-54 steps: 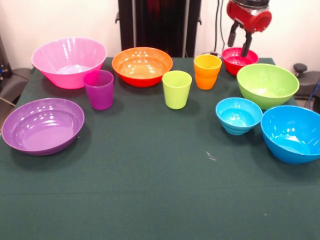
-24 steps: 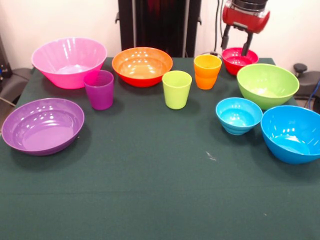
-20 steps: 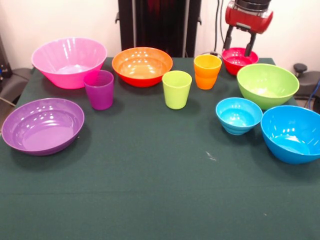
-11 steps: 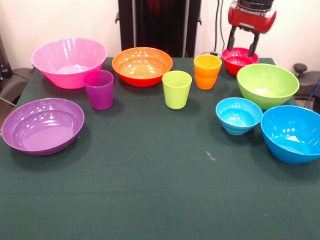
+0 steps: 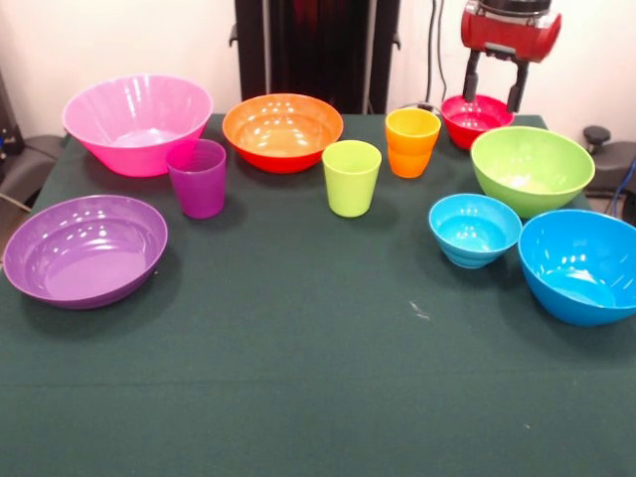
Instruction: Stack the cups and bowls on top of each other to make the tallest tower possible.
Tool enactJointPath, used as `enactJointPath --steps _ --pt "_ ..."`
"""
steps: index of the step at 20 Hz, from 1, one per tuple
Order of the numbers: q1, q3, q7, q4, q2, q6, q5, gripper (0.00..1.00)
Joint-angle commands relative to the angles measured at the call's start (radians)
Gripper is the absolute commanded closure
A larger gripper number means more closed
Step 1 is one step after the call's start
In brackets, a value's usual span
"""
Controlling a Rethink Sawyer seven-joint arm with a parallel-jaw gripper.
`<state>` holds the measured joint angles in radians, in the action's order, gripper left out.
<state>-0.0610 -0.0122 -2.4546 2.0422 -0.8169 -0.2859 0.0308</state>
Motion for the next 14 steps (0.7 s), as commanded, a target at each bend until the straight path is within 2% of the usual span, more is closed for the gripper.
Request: enactJointPath --steps 1,6,11,14 --pt "0.049 -0.113 0.071 -0.023 0.04 0.007 0.092 0.0" --pt "0.06 -0.121 0.07 -0.037 0.068 0.031 0.121 0.0" --pt "0.094 -0.14 0.097 -0.064 0.071 0.002 0.157 0.0" --pt "0.111 -0.152 0.111 -0.103 0.103 -0.004 0.183 0.0"
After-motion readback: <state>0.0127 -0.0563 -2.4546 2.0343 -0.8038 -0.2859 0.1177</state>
